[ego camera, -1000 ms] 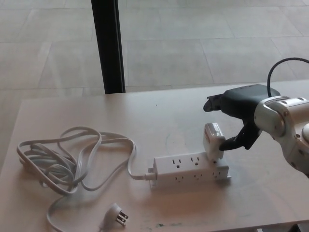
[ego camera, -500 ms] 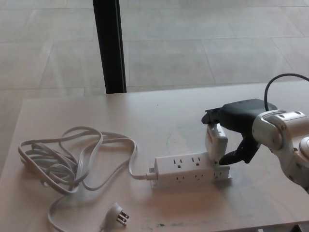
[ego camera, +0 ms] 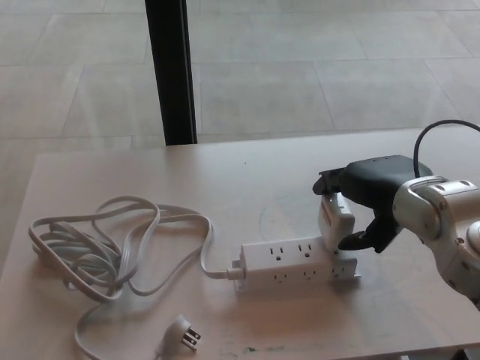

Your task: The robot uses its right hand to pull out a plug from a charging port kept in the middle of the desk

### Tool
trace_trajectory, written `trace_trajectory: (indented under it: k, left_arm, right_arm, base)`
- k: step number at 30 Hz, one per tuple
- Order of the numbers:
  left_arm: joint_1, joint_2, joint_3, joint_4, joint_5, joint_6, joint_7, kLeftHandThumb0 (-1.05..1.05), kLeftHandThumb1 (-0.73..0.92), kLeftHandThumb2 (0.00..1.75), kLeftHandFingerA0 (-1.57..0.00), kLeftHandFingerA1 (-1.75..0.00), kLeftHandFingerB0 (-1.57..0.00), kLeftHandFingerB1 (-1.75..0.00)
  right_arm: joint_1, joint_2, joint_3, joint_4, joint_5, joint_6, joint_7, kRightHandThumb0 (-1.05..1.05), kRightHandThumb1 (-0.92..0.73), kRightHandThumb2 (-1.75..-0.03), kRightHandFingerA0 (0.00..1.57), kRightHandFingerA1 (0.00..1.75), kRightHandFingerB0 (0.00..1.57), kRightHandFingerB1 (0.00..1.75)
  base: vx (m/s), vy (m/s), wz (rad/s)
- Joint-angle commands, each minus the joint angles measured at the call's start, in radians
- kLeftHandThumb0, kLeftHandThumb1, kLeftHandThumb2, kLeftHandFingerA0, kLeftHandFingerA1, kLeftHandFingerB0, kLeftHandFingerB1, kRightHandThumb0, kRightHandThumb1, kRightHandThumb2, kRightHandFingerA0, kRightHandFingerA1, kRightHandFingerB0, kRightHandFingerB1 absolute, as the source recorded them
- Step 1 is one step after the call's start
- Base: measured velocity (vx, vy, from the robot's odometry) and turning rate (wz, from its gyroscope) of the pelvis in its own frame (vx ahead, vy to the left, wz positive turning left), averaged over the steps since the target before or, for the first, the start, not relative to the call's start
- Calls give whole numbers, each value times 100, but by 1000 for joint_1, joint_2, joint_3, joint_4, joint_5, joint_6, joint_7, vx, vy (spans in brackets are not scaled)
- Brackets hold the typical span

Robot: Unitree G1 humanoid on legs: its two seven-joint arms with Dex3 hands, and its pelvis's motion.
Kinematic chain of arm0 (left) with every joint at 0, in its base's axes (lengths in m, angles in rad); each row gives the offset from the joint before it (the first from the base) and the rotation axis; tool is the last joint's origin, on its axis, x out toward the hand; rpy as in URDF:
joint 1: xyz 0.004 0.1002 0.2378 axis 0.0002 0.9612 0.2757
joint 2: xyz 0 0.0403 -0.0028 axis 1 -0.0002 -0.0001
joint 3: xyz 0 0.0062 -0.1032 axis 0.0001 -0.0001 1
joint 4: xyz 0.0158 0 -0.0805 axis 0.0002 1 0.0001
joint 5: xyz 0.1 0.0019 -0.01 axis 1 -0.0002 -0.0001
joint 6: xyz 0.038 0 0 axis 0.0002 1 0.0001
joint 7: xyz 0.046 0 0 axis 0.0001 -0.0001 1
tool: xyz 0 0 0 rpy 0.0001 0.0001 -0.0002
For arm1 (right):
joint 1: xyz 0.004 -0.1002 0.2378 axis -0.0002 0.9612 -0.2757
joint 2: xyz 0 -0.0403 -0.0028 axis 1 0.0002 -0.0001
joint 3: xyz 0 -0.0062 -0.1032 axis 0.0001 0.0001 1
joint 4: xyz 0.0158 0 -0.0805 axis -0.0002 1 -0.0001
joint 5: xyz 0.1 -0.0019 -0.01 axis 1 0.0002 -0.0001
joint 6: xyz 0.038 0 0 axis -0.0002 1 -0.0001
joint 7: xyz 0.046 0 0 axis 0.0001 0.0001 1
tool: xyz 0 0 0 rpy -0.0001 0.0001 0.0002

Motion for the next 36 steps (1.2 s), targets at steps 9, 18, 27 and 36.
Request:
trace_trajectory:
  k: [9,18,27,36]
  left_arm:
    - [13,-3,28,-1,-30,-43,12,-87,92,81,-76,-52,-50,-42]
    - [24,-13,26,-1,-20,-65,20,-85,92,82,-77,-54,-51,-44]
    - [45,-25,40,3,-34,-77,10,-87,92,81,-76,-54,-51,-43]
    - [52,-26,34,2,-37,-71,-10,-87,92,82,-73,-53,-49,-43]
  right_arm:
    - [48,6,-8,4,-32,-44,-35,-34,-58,-67,87,159,82,61]
    - [93,-63,-61,-17,-15,-45,-18,-31,-55,-60,85,157,82,58]
    - [199,-65,-115,-42,-20,-60,-101,-30,-51,-60,86,150,88,66]
    - [226,-29,-125,-42,-12,-101,-162,-24,-54,-67,86,168,85,97]
  base:
    - [0,0,0]
    - [0,0,0]
    - [0,0,0]
    - [0,0,0]
